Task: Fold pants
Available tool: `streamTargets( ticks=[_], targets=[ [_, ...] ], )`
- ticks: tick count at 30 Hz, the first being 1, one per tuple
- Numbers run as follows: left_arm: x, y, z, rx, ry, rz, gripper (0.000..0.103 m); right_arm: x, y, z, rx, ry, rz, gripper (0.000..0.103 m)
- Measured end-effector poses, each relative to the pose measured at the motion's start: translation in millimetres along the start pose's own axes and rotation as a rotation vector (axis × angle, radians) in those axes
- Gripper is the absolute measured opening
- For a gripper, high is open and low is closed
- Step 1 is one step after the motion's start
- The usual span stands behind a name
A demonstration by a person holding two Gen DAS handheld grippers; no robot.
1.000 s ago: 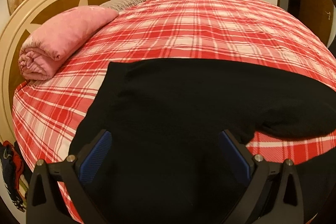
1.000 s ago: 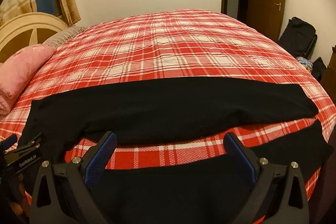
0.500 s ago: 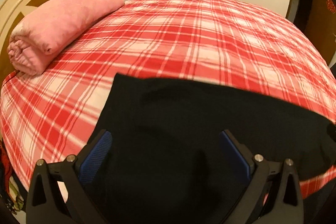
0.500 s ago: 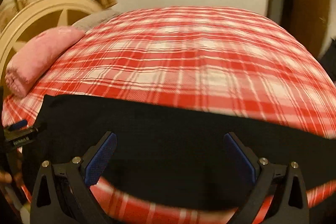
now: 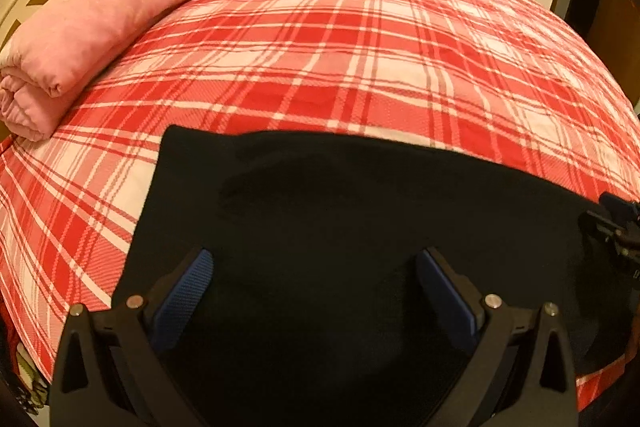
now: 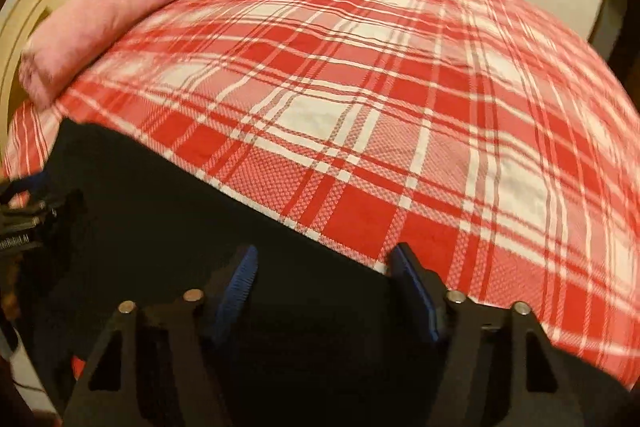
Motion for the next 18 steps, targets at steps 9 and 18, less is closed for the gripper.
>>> streamTargets(
  ticks=[9, 18],
  targets=[
    [-14, -24, -30, -0.027, 0.024, -0.046, 0.103, -11, -25, -40, 0.036, 0.043, -0.068, 0.006],
    [-29, -64, -70, -0.048, 0.091, -0.112, 0.103, -91, -90, -127, 0.092, 0.18, -0.111, 0.002]
  ],
)
Point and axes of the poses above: each gripper's, at about its wrist camera, not at the fingertips, and z roughly the way its jaws point, y to its right, x to its top, the point moved 7 cm from there along z, roughly the way its jaws point, and after that the axes turned 7 degrees about -y, right-handed, at the moved point
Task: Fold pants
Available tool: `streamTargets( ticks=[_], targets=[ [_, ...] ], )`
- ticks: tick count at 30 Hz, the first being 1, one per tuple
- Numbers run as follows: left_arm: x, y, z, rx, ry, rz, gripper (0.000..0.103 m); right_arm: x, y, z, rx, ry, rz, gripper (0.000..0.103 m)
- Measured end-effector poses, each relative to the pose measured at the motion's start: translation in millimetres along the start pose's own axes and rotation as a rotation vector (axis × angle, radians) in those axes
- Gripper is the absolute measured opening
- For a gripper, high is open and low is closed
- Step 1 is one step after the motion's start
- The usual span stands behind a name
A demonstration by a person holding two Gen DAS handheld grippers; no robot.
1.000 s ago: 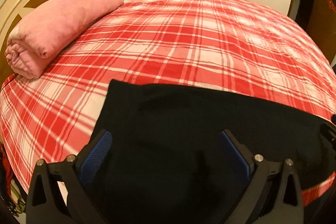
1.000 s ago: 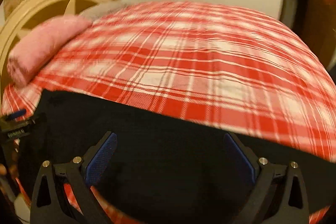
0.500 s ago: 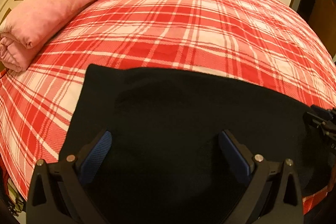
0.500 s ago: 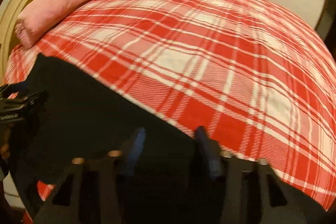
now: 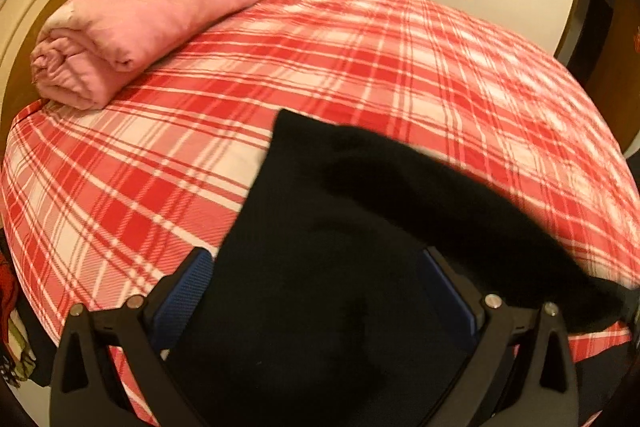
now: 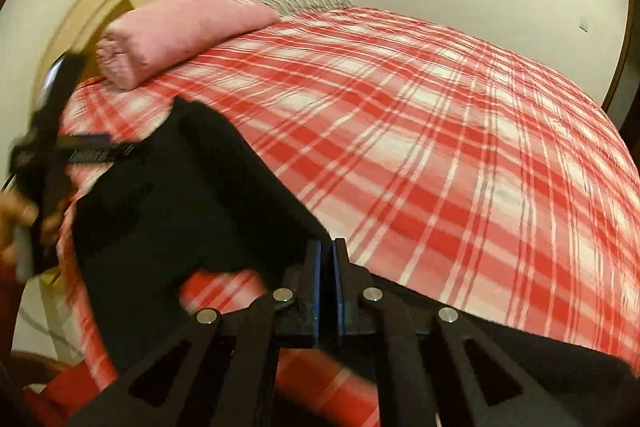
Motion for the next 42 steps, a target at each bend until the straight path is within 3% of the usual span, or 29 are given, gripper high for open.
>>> streamTargets(
  ticks=[2, 7, 13, 17, 22, 24, 25, 26, 28, 30, 32, 33, 34, 37, 42],
  targets=[
    [4, -1, -5, -0.025, 0.0, -0.015, 0.103, -21, -21, -3, 0.027, 0.012, -0.007, 0.001],
    [16, 8, -5, -0.099, -0.024, -0.052, 0.103, -51, -49, 1, -0.023, 0.042, -0.044, 0.001],
    [42, 26, 7, -0.083, -0.038, -0.044, 0.103, -36, -11, -23, 0.04, 0.17, 0.17, 0.002],
    [51, 40, 43, -0.096, -0.139, -0.091, 0.103, -32, 7, -23, 0.082, 0.189, 0.259, 0.002],
    [52, 51, 88, -0.055, -0.266, -0.138, 0.102, -41, 17, -3, 0.219, 0.133, 0.387, 0.003],
    [50, 51, 100, -0.015, -0.299, -0.146, 0.099, -48, 24, 3, 0.292, 0.121, 0.466, 0.009],
    [51, 52, 100, 0.003, -0.287, -0.137, 0.098, -52, 28, 5, 0.319, 0.117, 0.502, 0.026],
    [51, 54, 98, 0.012, -0.265, -0.123, 0.095, -56, 34, 7, 0.368, 0.116, 0.558, 0.057],
    [51, 56, 96, 0.008, -0.242, -0.106, 0.076, -60, 40, 8, 0.431, 0.138, 0.626, 0.079],
    [50, 52, 95, -0.001, -0.228, -0.118, 0.064, -60, 44, 8, 0.464, 0.146, 0.669, 0.079],
    [51, 43, 89, -0.035, -0.18, -0.154, 0.041, -59, 48, 10, 0.459, 0.148, 0.7, 0.079],
    [51, 40, 88, -0.059, -0.169, -0.171, 0.025, -60, 51, 12, 0.452, 0.145, 0.717, 0.079],
    [50, 36, 87, -0.089, -0.164, -0.191, 0.018, -59, 53, 15, 0.451, 0.139, 0.727, 0.079],
    [46, 29, 82, -0.169, -0.153, -0.22, 0.013, -63, 62, 25, 0.465, 0.114, 0.792, 0.077],
    [38, 28, 52, -0.275, -0.092, -0.261, 0.012, -62, 74, 19, 0.457, 0.157, 0.854, 0.077]
  ],
)
Point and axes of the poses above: each gripper's, at about its wrist camera, not at the fingertips, and z roughly the way its jaws point, y to its right, x to its top, the point moved 7 cm from there along z, roughly the way its jaws point, and after that the axes turned 7 degrees about -y, right-handed, at the moved point
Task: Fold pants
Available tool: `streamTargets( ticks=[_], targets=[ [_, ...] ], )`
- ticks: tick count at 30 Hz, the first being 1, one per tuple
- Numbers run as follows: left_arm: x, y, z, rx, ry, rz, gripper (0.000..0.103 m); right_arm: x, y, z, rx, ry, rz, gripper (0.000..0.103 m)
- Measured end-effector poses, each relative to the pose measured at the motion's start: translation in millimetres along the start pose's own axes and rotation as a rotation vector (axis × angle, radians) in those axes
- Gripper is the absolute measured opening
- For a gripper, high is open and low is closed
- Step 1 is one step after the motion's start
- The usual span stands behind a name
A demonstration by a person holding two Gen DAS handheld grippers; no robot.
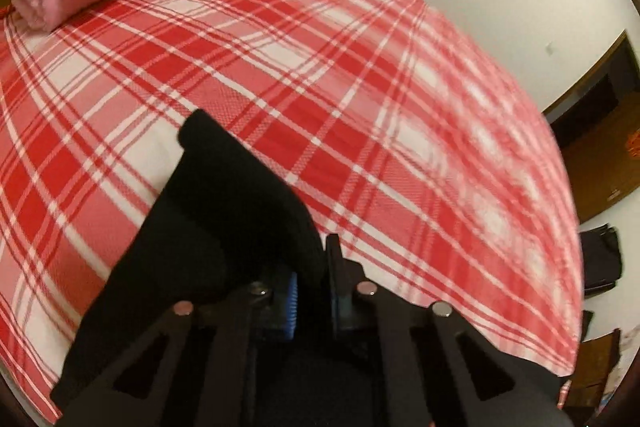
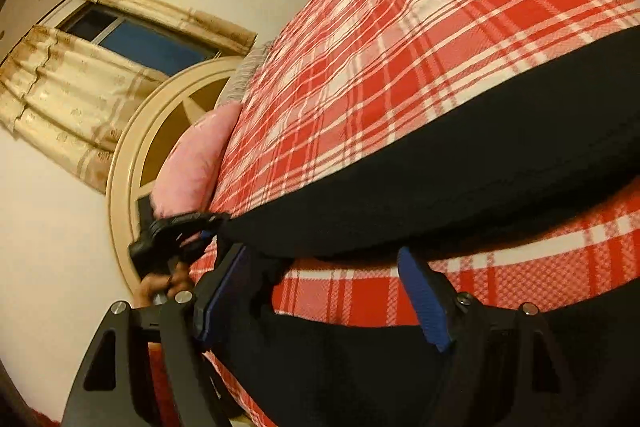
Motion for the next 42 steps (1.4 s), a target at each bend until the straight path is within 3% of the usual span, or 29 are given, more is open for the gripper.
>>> streamTargets(
  ticks=[5, 12, 13, 16, 19, 22, 27, 34, 42],
  targets=[
    [-2, 0, -10, -0.046, 0.028, -0.026, 0.012, 9, 12, -5, -0.008, 0.051, 0.064, 0.057],
    [0, -1, -13, -0.071, 0.042, -0.04, 0.012, 20, 22, 0, -0.021, 0.069, 0.148, 0.055],
    [0, -2, -13, -0.065, 0.044, -0.036, 0.012, 22, 25, 1, -0.022, 0.066, 0.165, 0.052],
    [2, 0, -8, -0.047, 0.04, -0.014, 0.012, 25, 35, 7, -0.063, 0.04, 0.195, 0.003],
    [6, 0, -11, -0.048, 0.038, -0.001, 0.012, 29, 28, 5, -0.068, 0.041, 0.151, 0.003],
    [8, -1, -31, -0.075, 0.068, 0.005, 0.012, 33, -3, -23, -0.041, 0.11, 0.033, 0.003],
    [0, 0, -75, -0.145, 0.114, 0.025, 0.012, 21, -45, -76, 0.061, 0.159, -0.073, 0.003],
    [-40, -18, -99, -0.121, 0.122, 0.036, 0.012, -60, -57, -93, 0.042, 0.049, -0.199, 0.003],
    [-86, -58, -54, 0.001, 0.038, 0.007, 0.012, -130, -19, -70, -0.04, -0.092, -0.228, 0.003]
  ],
)
Point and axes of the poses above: each gripper's, at about its wrist camera, not at the fingertips, and z roughly the way its jaws point, y to its right, x to its top, the point moved 7 cm from there along z, roughly the way its jaws point, and after that the axes turned 7 degrees about -y, right-handed, at the moved point
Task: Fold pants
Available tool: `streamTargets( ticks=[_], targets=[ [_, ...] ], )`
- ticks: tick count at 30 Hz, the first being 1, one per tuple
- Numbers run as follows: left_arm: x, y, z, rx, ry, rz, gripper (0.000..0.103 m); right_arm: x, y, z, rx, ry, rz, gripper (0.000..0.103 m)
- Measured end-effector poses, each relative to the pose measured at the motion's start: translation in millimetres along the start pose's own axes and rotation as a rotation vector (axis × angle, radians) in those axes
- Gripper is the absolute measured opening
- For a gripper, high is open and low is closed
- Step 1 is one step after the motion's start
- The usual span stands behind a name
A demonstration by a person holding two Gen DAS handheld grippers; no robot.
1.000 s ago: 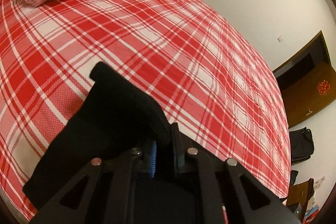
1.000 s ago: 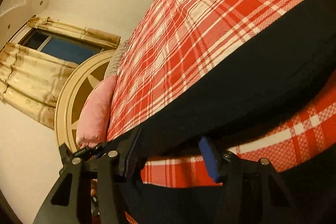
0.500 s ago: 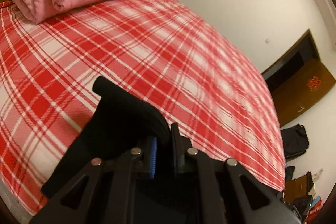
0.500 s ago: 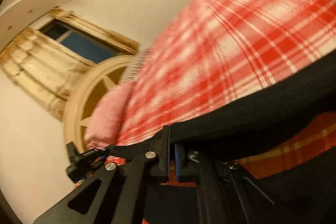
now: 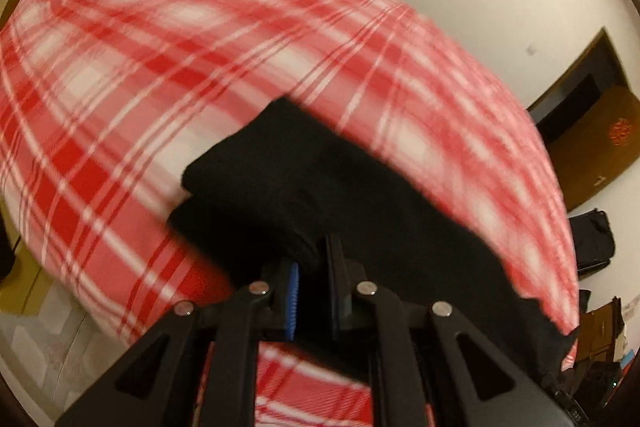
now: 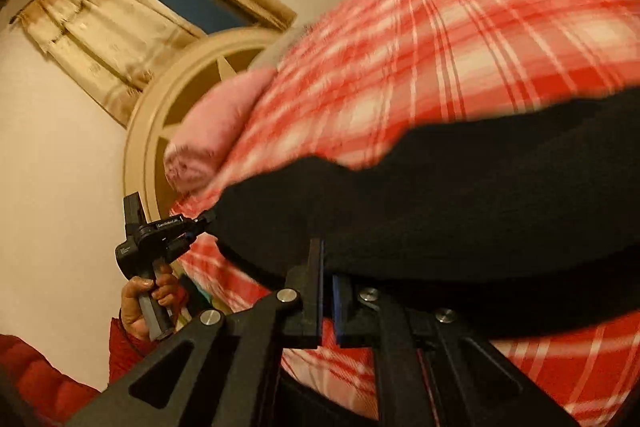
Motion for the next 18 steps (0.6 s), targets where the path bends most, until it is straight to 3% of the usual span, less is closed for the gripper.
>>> streamTargets(
  ticks=[11, 18],
  targets=[
    [-8, -16, 20, 0.056, -0.001, -0.002, 0.014, -31, 31, 26, -0.065, -0.115, 0.039, 0.003],
    [3, -26, 14, 0.097, 0.012, 0.008, 0.016, -37, 30, 27, -0.089, -0.163, 0.017, 0.005]
  ],
)
Point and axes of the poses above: each gripper's, at about its wrist camera, not at the fingertips, and z roughly the way its jaws point, y to its right, x to its top, the point moved 7 cm from there along z, roughly the way its jaws point, and after that the axes turned 7 degrees about -y, right-handed, at the moved point
